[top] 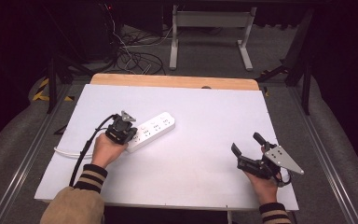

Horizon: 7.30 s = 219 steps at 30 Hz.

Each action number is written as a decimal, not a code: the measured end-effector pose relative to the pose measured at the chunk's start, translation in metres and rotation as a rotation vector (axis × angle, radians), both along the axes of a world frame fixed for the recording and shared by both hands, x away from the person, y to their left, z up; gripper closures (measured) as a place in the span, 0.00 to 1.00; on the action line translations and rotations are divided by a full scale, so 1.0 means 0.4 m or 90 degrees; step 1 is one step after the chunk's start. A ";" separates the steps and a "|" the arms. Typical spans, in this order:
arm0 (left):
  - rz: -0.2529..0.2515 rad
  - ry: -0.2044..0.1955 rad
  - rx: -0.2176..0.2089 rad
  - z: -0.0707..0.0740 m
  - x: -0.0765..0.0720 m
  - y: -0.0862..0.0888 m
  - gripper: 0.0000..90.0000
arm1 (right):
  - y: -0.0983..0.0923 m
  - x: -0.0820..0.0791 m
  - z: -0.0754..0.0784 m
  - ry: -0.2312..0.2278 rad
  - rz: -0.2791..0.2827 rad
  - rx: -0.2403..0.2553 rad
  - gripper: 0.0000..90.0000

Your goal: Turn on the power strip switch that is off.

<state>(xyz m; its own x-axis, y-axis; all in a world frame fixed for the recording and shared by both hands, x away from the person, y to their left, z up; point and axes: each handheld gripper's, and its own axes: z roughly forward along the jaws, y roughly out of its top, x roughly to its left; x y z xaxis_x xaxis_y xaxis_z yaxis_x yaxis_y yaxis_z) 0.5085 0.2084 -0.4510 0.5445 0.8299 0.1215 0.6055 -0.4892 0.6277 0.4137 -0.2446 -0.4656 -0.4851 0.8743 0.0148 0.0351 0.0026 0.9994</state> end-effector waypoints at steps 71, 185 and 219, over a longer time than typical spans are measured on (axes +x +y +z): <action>0.013 -0.011 -0.032 -0.010 -0.003 0.028 1.00 | -0.001 0.002 0.003 0.004 -0.002 0.010 0.11; 0.130 -0.487 -0.260 0.063 -0.331 0.157 1.00 | 0.006 0.013 0.012 -0.001 0.003 0.025 0.11; 0.215 -0.632 -0.219 0.034 -0.308 0.136 0.00 | 0.003 0.010 0.012 0.000 0.002 0.023 0.11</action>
<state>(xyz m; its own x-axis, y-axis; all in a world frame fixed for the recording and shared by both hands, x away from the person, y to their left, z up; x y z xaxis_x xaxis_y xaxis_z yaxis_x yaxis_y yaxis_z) 0.3855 0.2627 -0.4374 0.0718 0.9910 0.1131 -0.1733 -0.0993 0.9799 0.4176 -0.2433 -0.4607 -0.4877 0.8717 0.0469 0.0352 -0.0341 0.9988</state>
